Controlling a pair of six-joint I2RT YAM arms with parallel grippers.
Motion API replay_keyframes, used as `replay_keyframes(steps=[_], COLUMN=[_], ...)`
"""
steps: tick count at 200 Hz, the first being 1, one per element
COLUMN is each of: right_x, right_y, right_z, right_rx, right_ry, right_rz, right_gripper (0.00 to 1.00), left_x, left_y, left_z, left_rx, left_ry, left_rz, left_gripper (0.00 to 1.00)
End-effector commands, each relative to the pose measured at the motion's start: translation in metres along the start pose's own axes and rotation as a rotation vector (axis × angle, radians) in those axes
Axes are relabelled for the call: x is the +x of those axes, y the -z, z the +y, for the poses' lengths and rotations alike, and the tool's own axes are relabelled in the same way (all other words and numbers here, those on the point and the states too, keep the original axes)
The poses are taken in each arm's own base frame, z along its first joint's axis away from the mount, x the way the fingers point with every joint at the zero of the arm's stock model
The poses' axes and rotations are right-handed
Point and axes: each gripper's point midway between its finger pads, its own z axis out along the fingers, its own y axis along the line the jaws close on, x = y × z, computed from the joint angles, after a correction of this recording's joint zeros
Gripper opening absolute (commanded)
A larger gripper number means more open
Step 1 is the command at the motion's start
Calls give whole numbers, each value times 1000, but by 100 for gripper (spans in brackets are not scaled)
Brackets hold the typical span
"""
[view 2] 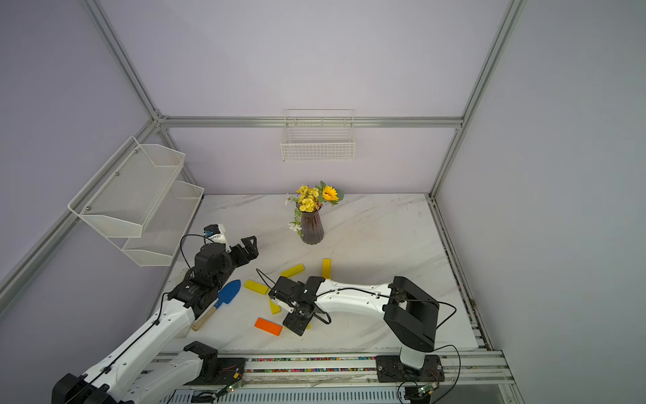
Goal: Assemble the number 8 with building blocks
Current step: Pick up the building block from the center of the board.
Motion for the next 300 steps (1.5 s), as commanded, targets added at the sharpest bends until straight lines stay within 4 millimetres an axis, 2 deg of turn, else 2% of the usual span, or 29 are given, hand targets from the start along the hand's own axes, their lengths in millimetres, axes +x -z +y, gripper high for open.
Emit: replay_keyframes(steps=[1,30,142,167,189,208,222,236,263,300], right_x=[2,9,-2,-1,1,6,6,2,-16,-28], right_y=[-2,-14,-42,-47,-50,-48,-42,-33,2,60], right_z=[2,3,-2,-1,-3,-7,-9,-12,-22,-37], right_rx=[14,23,47,44,52,69,81,105,193,326], right_ry=[66,115,192,212,226,244,266,307,412,704], right_rz=[27,61,44,47,64,77,71,35,-97,-320], right_gripper=[73,73,69,58,42,24,13,7,3,0], left_x=[-10,-9,-7,-7,-7,-7,-7,-7,-8,-10], left_y=[3,2,0,0,0,0,0,0,-1,-3], left_z=[-8,-7,-6,-6,-6,-7,-6,-6,-6,-7], left_rx=[22,20,20,21,22,23,23,20,17,19], left_ry=[-9,-11,-10,-10,-9,-8,-9,-8,-10,-12], left_rz=[-34,-33,-31,-32,-34,-34,-34,-37,-42,-49], left_gripper=[100,100,100,100,100,100,100,100,100,100])
